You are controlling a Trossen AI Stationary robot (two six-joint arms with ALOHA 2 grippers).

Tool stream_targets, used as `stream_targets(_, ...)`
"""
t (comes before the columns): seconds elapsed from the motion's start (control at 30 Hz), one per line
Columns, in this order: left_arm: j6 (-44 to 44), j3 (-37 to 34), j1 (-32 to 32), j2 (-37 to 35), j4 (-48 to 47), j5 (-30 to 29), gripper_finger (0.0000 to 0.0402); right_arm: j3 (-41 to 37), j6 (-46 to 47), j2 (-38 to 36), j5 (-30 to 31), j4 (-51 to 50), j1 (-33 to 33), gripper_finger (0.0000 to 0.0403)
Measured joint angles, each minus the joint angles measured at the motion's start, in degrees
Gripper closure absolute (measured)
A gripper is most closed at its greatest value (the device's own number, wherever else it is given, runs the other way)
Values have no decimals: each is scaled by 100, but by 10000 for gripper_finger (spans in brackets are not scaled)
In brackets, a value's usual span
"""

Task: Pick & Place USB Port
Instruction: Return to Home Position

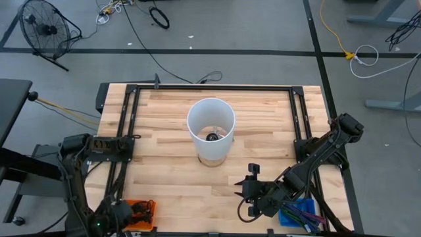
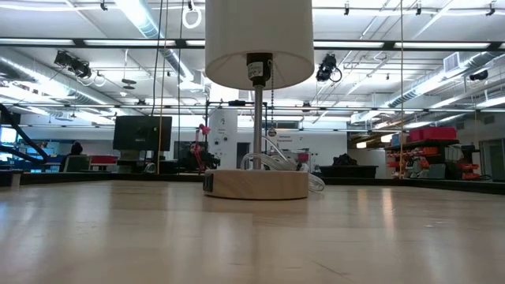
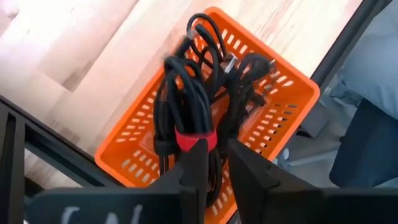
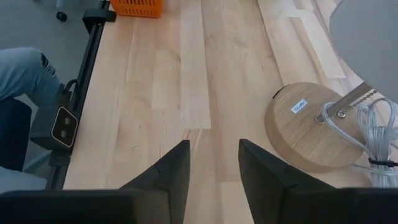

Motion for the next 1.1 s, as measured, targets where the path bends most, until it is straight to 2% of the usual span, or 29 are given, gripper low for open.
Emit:
stream_targets(0.17,55,0,0,0,-65,-193,322,0,11,0,2,0,0,266)
stream_targets(0.27,515,0,0,0,-75,-659,319,0,9,0,2,1,0,266)
stream_targets(0.37,1035,0,31,0,-158,-1615,321,0,-32,0,3,70,0,266)
stream_targets(0.47,2167,10,183,-12,-338,-2777,328,0,-119,0,6,365,0,266)
stream_targets(0.53,2777,72,308,-20,-304,-3263,333,0,-136,0,-12,625,0,266)
stream_targets(0.67,3366,188,516,-22,-73,-3914,339,0,-63,0,-449,739,0,266)
stream_targets(0.77,3727,188,650,-22,43,-4840,341,0,908,0,-1059,805,2,266)
stream_targets(0.83,4066,188,801,-22,51,-5435,341,0,1122,19,-1184,829,25,266)
stream_targets(0.9,4361,188,1019,-22,-31,-5711,342,-2,764,54,-1144,878,35,266)
stream_targets(1.03,4315,114,1639,-31,-425,-5715,342,-93,428,66,-648,1160,-133,266)
stream_targets(1.1,4253,-95,1993,-33,-412,-5702,342,-354,157,68,-794,1464,-334,266)
